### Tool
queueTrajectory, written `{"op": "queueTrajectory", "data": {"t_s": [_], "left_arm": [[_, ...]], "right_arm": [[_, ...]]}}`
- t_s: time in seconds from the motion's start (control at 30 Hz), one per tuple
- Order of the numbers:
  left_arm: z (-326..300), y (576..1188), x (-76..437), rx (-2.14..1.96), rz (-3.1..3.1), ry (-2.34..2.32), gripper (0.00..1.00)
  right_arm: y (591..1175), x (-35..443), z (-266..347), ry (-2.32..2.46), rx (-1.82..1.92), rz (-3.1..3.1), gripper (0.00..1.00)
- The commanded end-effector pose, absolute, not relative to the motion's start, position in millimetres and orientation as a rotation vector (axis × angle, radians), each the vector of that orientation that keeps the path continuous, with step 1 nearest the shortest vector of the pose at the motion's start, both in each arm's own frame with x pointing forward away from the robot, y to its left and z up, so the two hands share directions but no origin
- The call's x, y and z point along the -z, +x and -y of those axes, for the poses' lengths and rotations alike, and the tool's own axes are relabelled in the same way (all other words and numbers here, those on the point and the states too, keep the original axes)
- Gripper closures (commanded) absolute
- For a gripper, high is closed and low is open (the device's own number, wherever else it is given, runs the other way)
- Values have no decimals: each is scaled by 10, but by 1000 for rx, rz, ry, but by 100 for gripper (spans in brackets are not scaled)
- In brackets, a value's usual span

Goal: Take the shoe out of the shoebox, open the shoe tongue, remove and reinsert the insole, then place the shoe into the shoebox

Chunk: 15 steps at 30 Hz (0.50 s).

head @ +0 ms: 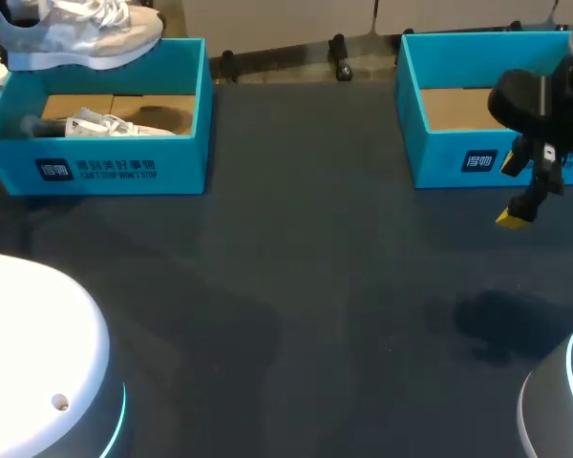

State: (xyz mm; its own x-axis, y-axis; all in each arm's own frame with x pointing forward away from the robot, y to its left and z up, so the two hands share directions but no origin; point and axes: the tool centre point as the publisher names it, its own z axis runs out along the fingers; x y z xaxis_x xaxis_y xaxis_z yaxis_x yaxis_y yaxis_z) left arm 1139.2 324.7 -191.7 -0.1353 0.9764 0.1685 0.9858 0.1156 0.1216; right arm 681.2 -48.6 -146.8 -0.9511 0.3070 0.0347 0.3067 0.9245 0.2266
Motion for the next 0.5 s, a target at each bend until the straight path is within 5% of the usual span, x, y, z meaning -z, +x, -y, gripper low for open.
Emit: {"op": "queueTrajectory", "data": {"t_s": [0.03, 0.5], "left_arm": [[-3248, 11371, 1903, 321, 2312, -2038, 100], [-3191, 11536, 2079, 301, 2364, -2038, 100]], "right_arm": [[6832, 1474, 480, 492, -358, -3084, 0], [6832, 1474, 480, 492, -358, -3084, 0]]}}
